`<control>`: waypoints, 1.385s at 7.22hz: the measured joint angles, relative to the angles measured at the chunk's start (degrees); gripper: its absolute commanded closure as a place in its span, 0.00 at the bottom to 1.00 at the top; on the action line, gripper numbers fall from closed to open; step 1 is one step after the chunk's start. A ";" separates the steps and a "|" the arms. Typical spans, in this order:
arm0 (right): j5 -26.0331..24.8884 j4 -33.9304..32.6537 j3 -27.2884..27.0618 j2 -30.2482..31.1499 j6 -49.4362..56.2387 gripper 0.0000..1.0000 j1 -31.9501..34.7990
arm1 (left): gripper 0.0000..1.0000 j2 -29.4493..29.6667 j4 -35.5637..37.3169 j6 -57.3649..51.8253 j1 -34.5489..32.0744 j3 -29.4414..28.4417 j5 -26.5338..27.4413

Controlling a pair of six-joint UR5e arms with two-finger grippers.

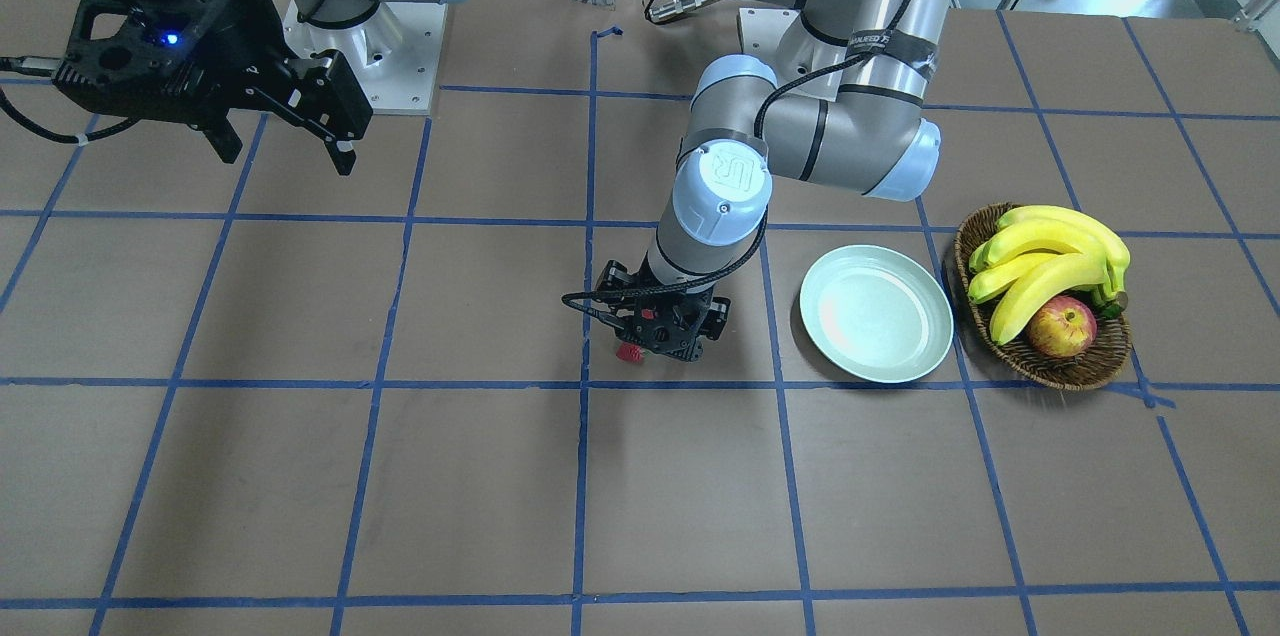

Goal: Collect all strawberries into plate
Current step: 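Lower the left gripper over the strawberry cluster and grasp one, then lift the strawberry with the left gripper and carry it over the plate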

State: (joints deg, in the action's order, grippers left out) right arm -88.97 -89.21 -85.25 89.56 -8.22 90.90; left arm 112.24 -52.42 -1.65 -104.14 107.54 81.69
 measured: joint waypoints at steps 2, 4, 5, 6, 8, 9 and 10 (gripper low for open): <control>-0.13 -0.06 0.00 0.01 0.04 0.00 -0.08 | 0.23 0.22 -0.08 0.14 -0.14 1.07 -0.09; -0.19 -0.08 0.00 0.00 0.07 0.00 -0.08 | 0.25 0.28 -0.34 0.23 -0.18 1.82 -0.11; -0.22 -0.09 0.00 0.03 0.10 0.00 -0.06 | 0.25 0.35 -0.41 0.24 -0.18 2.00 -0.12; -0.23 -0.09 0.00 0.06 0.12 0.00 -0.04 | 0.25 0.47 -0.46 0.23 -0.21 2.06 -0.12; -0.24 -0.07 0.00 0.09 0.13 0.00 -0.02 | 0.25 0.92 -0.47 0.23 -0.22 2.06 -0.13; -0.24 -0.05 0.00 0.09 0.13 0.00 -0.02 | 0.53 1.09 -0.43 0.77 -0.22 2.06 -0.13; -0.24 -0.05 0.00 0.09 0.13 0.00 -0.02 | 0.96 1.25 -0.41 1.79 -0.21 2.05 -0.15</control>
State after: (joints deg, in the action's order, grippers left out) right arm -89.21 -89.26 -85.25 89.65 -8.09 90.88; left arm 113.49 -52.83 0.14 -104.36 109.59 81.54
